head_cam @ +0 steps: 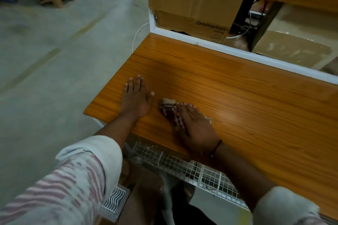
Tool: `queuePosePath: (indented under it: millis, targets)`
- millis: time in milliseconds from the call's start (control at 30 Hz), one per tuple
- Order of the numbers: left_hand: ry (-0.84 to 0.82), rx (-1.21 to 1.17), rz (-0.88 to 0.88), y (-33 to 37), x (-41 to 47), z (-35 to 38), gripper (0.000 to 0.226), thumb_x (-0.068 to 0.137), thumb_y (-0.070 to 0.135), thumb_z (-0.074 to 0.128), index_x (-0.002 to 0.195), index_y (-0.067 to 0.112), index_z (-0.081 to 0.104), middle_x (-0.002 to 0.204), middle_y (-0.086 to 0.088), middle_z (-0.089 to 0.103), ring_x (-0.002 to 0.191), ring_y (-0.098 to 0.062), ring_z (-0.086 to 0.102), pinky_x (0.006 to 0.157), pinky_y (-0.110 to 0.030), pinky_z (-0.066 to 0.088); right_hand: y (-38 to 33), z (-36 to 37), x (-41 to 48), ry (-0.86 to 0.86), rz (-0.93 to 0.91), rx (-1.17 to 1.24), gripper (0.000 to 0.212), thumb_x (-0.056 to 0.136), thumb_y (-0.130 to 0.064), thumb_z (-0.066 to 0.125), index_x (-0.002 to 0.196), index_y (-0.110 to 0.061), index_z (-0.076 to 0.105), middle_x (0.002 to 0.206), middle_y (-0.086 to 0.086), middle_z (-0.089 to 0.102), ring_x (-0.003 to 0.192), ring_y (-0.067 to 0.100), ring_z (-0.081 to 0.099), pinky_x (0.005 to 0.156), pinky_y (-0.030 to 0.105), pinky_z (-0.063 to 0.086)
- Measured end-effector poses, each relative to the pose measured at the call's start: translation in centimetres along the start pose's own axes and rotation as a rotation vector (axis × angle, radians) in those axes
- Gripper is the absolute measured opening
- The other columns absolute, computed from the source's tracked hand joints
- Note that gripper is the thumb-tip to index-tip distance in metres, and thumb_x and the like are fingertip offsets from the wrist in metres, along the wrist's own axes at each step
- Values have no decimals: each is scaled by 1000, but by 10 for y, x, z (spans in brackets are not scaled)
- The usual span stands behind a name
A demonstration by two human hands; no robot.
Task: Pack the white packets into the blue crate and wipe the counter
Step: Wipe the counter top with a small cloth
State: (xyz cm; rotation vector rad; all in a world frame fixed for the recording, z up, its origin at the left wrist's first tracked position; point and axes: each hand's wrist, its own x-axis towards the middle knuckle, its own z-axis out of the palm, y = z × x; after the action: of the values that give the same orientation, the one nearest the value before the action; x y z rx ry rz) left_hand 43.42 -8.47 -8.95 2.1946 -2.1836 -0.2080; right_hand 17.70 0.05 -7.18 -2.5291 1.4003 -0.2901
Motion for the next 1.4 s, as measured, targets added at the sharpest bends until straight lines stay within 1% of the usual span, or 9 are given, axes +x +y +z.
queuePosePath:
  millis: [200,400,567,733,833,900,1067,1300,1400]
  targets:
    - [16,-12,2,0,-2,1,77,103,59,13,161,9,1,168,-11,-3,155,-33,-4,125,-48,3,14,0,16,113,290,2,64,101,-57,35,149,-14,37,156,10,39,147,31,30,123,46,16]
    - [18,-14,3,-2,0,2,77,103,58,14,161,10,1,169,-10,-4,155,-32,-5,125,-48,2,-18,8,-7,-60,-258,-56,55,104,-46,36,154,-22,35,162,4,31,150,23,25,125,44,14]
    - [27,-11,14,-5,2,5,77,103,60,12,161,11,0,169,-9,-5,155,-32,-5,126,-48,3,64,-12,50,104,296,-111,62,105,-47,21,156,-14,31,161,14,31,148,36,27,122,50,19]
    - [40,-25,25,-7,3,6,78,103,61,14,161,11,0,169,-9,-6,155,-31,-7,126,-48,2,29,5,34,-71,-93,-148,59,106,-46,27,159,-19,25,165,4,19,152,22,14,125,43,8]
    - [31,-32,27,-6,4,4,78,103,60,14,161,11,-1,168,-9,-7,155,-31,-7,126,-47,0,78,-9,61,108,212,-128,58,105,-45,26,151,-11,39,156,17,39,143,39,36,119,49,24]
    - [40,-38,27,-6,3,5,78,103,61,14,161,12,-2,168,-9,-8,155,-31,-8,126,-47,0,86,-15,71,130,445,-101,60,105,-45,22,153,-14,36,158,16,35,145,39,32,120,49,22]
    - [52,-29,32,-5,11,7,81,101,64,12,161,11,-1,169,-10,-5,154,-33,-7,125,-50,2,36,7,62,3,97,-112,59,106,-46,27,158,-20,27,165,7,23,152,29,19,124,46,12]
    - [75,-22,21,2,24,9,86,97,68,4,161,10,-1,168,-10,-5,154,-34,-7,125,-51,4,127,-22,167,116,394,-125,61,101,-45,21,153,-16,34,161,14,31,147,35,28,121,47,16]
    - [93,-20,19,1,25,9,85,97,69,6,161,13,0,168,-8,-5,155,-32,-7,125,-50,4,127,-22,225,81,299,-131,55,102,-43,28,151,-18,35,159,13,34,145,35,30,120,48,19]
